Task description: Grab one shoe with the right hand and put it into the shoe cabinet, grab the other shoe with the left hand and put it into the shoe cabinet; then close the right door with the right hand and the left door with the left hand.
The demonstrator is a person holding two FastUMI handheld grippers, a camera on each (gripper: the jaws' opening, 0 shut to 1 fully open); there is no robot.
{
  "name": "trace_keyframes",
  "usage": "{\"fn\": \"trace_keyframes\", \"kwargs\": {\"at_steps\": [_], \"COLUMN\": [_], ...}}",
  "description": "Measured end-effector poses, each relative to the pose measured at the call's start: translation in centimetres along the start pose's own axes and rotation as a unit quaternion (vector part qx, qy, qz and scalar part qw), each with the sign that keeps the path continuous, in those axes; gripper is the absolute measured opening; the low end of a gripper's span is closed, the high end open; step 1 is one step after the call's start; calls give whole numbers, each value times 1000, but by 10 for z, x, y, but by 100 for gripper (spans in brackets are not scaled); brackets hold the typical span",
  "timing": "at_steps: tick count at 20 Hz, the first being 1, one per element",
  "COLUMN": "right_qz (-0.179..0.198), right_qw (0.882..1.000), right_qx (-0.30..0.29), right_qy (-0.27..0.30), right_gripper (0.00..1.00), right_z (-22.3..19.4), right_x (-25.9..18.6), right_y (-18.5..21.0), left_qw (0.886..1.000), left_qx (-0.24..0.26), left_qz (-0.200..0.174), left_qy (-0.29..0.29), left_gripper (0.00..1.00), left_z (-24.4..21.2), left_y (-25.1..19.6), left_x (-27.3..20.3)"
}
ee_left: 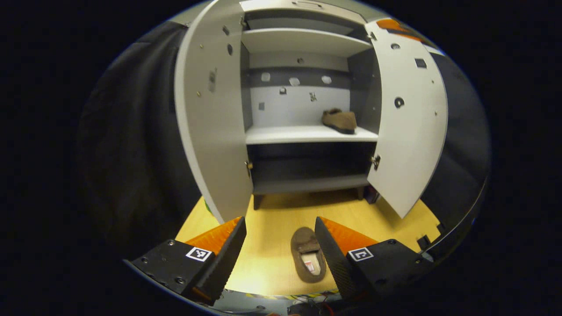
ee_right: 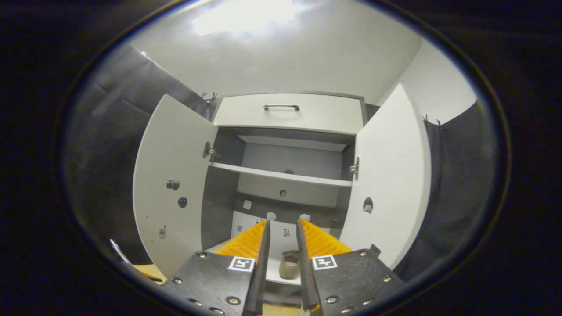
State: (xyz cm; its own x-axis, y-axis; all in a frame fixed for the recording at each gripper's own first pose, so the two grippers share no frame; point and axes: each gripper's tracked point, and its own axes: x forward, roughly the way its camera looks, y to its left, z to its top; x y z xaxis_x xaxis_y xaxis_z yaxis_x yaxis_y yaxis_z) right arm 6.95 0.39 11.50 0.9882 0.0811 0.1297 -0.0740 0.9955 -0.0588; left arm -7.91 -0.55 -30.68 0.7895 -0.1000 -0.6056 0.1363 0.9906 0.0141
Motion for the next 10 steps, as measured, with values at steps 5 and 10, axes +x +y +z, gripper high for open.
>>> {"fn": "trace_keyframes", "kwargs": {"at_steps": [5, 10], "right_qz": [-68, -122], "right_qw": [997, 991], "right_qx": [-21, -42], "right_qy": [-17, -19], "right_gripper": [33, 33], "right_z": [20, 29], "right_x": [-33, -62], "right_y": [-44, -75], "left_qw": [990, 976], "left_qx": [-36, -79], "left_qz": [-68, -78], "left_qy": [116, 189], "left_gripper": [97, 95], "left_z": [-85, -141], "left_y": [-34, -32], "left_x": [43, 85]}}
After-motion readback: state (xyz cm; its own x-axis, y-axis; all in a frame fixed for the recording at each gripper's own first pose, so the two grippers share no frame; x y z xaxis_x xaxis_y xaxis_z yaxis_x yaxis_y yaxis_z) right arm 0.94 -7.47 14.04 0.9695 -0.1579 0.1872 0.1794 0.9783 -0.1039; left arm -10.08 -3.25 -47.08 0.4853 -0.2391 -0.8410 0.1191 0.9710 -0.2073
